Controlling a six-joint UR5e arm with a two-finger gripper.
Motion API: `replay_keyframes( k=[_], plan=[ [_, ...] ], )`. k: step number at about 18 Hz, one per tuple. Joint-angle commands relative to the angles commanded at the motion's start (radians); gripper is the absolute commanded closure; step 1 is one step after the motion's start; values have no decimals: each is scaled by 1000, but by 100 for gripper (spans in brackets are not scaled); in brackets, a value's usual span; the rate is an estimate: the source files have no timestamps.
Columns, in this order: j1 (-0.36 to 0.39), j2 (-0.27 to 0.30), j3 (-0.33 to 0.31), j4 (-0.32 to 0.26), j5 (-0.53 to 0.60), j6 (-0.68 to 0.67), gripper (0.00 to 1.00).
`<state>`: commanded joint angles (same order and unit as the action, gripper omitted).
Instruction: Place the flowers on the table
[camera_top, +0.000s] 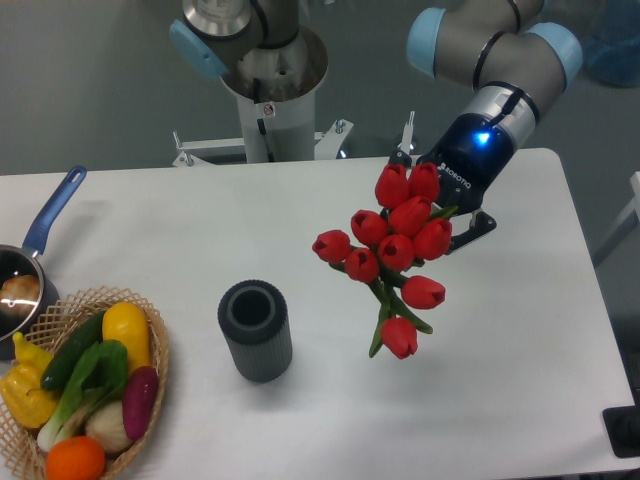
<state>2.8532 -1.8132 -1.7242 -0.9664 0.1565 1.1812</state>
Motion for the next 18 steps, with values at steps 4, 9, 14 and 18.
replay_keyframes(
  k=[4,9,14,18],
  plan=[
    [-3,2,-3,-2,0,6,56],
    [9,6,-2,-2,5,6,56],
    [3,41,2,-2,218,8,57],
    [0,66,2,-2,339,8,57]
  ],
)
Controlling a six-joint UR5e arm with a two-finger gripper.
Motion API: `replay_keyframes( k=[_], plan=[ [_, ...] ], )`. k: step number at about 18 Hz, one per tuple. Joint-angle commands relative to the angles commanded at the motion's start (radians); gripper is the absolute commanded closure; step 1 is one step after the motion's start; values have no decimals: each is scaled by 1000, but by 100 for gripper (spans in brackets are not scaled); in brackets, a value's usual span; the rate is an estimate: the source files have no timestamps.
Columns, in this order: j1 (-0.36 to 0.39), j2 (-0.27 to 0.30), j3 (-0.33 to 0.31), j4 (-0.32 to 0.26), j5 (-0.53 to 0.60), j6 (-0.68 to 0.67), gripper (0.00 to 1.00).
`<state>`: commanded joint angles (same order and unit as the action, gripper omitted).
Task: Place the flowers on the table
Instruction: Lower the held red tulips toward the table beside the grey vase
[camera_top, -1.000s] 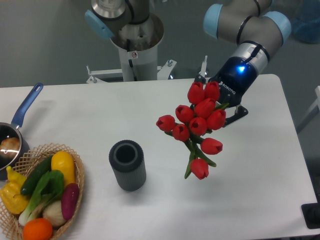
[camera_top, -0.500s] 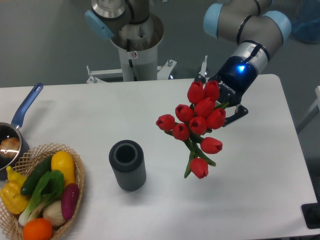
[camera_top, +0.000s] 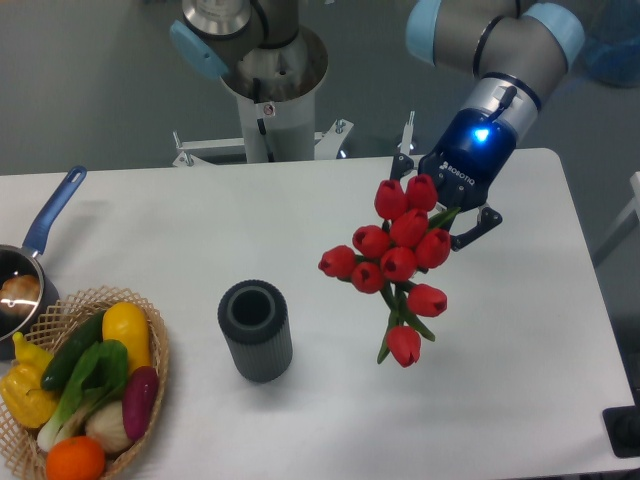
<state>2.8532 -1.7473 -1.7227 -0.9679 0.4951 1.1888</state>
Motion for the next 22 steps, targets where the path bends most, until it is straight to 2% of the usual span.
replay_keyframes(
  k=[9,15,20,22],
  plan=[
    [-44,32,-5,0,322,0,56],
    [-123,34,-14,-2,578,34,55],
    [-147,20,-37,-2,612,37,55],
    [-149,-17,-32,-2,640,37,55]
  ],
)
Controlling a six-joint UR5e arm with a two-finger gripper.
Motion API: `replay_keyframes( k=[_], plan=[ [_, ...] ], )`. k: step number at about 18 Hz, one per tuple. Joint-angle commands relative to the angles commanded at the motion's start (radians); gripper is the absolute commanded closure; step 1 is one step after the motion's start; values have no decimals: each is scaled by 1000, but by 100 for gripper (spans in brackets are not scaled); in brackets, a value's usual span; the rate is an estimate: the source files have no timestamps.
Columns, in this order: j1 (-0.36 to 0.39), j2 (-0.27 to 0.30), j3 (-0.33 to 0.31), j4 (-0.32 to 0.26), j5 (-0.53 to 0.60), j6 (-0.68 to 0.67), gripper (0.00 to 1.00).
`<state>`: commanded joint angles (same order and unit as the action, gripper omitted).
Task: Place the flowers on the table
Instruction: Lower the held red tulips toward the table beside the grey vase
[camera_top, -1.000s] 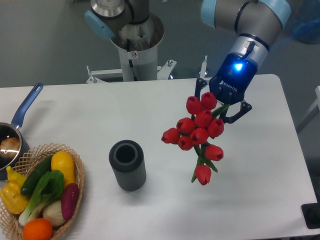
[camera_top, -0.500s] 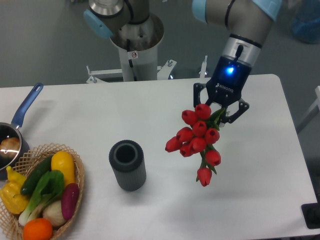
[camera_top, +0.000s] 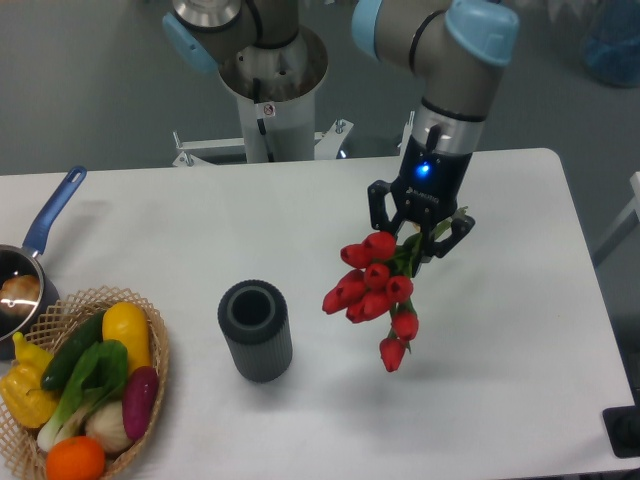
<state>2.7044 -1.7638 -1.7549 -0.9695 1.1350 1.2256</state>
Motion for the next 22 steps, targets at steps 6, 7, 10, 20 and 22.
replay_keyframes(
  k=[6,7,10,20,22],
  plan=[
    [-38,-81,25,-2,135,17,55],
    [-38,-92,25,-2,137,23,55],
    [-41,-115,22,0,156,28,55],
    [-57,-158,11,0,195,60,55],
    [-69,-178,11,0,195,60,55]
  ],
)
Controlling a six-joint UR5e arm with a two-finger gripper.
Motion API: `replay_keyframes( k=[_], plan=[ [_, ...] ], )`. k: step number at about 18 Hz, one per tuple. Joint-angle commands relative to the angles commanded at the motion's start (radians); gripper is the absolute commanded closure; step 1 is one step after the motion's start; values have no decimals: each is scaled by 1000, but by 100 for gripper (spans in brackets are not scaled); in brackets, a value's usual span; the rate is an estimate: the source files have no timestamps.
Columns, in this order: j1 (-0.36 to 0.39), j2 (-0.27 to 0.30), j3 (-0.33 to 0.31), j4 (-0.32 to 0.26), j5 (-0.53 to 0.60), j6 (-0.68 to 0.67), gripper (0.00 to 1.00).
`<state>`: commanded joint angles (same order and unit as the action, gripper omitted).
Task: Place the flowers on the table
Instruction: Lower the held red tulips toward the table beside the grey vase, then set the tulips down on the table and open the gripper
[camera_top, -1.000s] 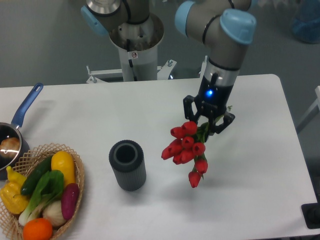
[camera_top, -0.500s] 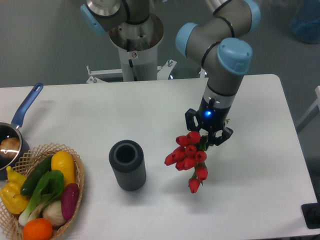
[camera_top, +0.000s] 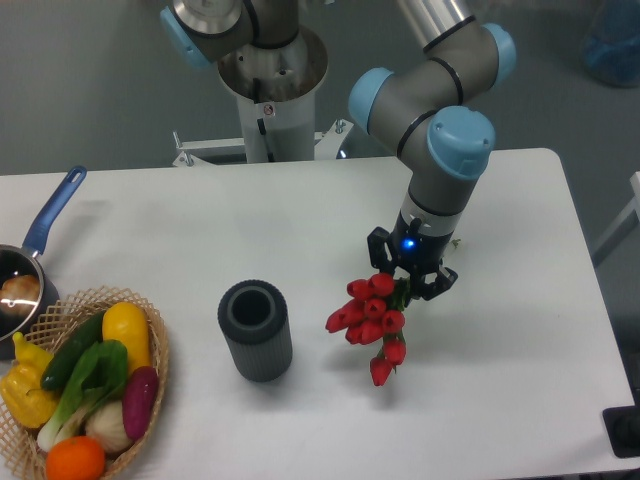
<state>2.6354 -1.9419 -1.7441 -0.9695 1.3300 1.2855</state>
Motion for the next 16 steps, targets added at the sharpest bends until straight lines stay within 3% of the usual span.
replay_keyframes(
  k=[6,16],
  plan=[
    [-21,-29,0,3,80,0,55],
    [-26,-54,-2,3,81,-3,55]
  ],
)
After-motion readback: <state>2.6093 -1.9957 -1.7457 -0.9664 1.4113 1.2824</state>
